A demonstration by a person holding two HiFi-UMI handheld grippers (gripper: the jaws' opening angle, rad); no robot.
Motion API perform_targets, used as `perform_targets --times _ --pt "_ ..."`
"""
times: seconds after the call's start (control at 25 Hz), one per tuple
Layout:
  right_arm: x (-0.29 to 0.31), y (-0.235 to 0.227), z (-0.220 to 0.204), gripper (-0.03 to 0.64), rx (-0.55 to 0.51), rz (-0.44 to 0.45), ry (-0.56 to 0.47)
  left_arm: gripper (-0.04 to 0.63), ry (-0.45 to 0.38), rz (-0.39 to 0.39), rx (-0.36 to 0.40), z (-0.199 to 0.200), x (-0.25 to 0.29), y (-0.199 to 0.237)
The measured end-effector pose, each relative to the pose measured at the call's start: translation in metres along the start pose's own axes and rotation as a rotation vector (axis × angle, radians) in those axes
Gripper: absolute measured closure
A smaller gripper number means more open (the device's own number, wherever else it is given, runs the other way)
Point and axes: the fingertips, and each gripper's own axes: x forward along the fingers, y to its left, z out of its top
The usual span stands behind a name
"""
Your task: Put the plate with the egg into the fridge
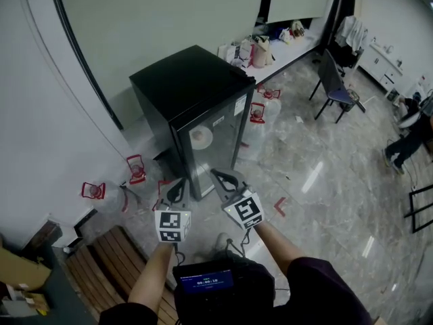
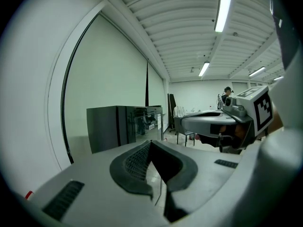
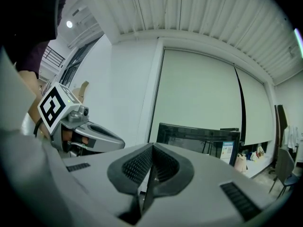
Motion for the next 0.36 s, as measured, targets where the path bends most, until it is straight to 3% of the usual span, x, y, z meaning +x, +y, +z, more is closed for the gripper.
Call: perform_targets --times 0.36 --pt "0.02 -0.038 -0.011 0.611 0.027 0.027 0.023 0.586 0.022 0.021 0.025 0.007 0.046 0.004"
